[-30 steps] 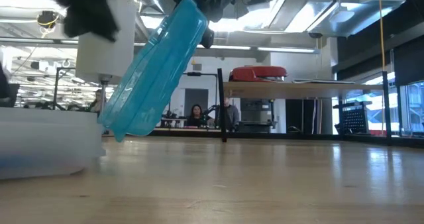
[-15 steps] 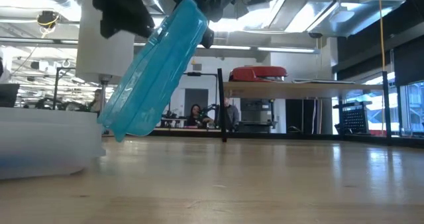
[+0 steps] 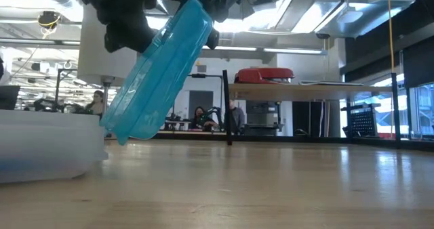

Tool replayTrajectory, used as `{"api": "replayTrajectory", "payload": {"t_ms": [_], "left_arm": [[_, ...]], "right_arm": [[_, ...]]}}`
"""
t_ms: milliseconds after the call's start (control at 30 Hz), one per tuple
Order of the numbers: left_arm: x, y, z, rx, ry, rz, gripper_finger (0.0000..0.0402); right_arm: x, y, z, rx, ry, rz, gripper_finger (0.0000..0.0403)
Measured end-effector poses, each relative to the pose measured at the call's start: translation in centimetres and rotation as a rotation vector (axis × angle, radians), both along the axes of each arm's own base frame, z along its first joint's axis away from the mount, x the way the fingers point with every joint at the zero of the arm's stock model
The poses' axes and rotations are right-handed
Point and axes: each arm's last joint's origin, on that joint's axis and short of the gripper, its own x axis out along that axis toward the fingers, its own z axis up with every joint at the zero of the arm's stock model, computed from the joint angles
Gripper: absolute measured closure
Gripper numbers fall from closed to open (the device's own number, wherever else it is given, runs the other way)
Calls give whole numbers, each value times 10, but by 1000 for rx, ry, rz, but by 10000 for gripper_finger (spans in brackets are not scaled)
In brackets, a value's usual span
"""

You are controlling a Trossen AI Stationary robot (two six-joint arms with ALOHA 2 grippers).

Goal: Pack school essentials
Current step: Close the blue supply box

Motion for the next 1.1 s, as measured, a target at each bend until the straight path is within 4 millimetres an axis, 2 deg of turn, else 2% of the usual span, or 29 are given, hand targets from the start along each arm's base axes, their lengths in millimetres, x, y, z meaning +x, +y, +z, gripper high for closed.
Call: {"api": "replayTrajectory", "payload": {"t_ms": [100,300,400,600,867,1100], "left_arm": [[-12,0,4,-8,25,2,288],[-51,-2,14,-98,118,44,288],[-69,-11,15,-171,178,27,288],[-92,-35,10,-339,377,-30,288],[-102,-70,0,-435,538,10,288],[-89,-103,-19,-412,602,-1,288]], "right_arm": [[0,0,0,0,1,0,398],[0,0,0,-1,0,1,398],[0,0,0,-2,0,2,398],[0,0,0,-2,-1,2,398],[0,0,0,-2,-1,2,398],[0,0,0,-2,-3,1,398]]}}
